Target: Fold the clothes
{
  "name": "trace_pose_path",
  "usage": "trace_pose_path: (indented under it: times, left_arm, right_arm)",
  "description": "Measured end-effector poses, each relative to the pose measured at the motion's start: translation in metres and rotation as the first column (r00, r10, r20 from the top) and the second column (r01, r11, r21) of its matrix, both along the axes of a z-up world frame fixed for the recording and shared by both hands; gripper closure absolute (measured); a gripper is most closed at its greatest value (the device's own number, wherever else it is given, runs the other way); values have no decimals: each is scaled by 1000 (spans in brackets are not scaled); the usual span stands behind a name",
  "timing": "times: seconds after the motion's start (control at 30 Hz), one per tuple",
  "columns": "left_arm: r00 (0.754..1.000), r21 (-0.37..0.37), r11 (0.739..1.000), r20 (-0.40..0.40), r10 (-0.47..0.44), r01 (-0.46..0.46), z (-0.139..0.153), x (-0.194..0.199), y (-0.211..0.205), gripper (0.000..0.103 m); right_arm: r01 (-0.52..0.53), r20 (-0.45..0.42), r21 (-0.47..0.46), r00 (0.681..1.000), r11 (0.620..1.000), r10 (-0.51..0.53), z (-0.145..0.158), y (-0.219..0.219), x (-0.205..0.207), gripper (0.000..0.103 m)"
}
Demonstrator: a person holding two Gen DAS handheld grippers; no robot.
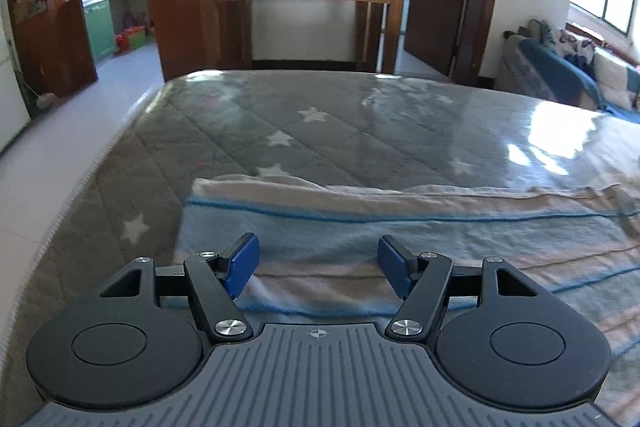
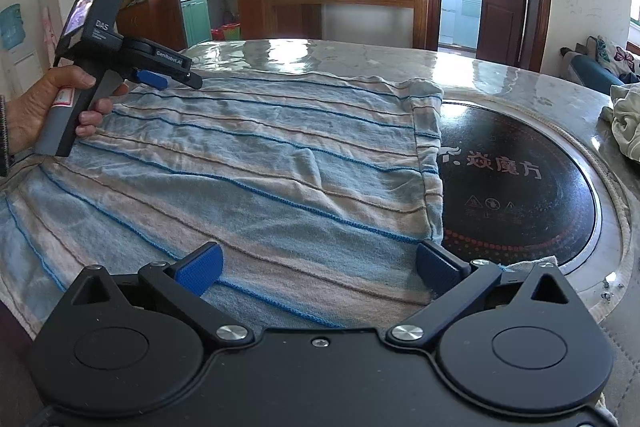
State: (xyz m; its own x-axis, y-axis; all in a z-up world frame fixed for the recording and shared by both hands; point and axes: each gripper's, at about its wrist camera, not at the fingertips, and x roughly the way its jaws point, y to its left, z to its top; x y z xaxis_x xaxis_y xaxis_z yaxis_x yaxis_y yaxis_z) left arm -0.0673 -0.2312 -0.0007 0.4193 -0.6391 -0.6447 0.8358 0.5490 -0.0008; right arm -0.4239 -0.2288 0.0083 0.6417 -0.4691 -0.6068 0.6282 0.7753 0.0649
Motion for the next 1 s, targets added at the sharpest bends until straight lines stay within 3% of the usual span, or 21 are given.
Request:
trace_pose_path:
  times: [0.33, 0.53, 0.73, 1.0]
  left_arm:
    - [998, 26, 998, -19, 64, -63, 8, 7, -8, 49]
    - [998, 15, 999, -54, 42, -41, 11, 1, 8, 49]
    - [1000, 37, 999, 21, 17, -18, 5, -12, 23, 47]
    - [1000, 28, 1000, -5, -12, 13, 12, -24, 47, 48]
  right_arm:
    - [-1, 1, 0, 1000, 1000, 1, 0, 0, -1, 0]
    - [-1, 1, 1, 1000, 1000, 1, 0, 0, -2, 0]
    - [0, 2, 1, 1000, 1000, 0, 0, 0, -2, 0]
    - [-1, 2, 1, 1000, 1000, 1, 0, -1, -2, 0]
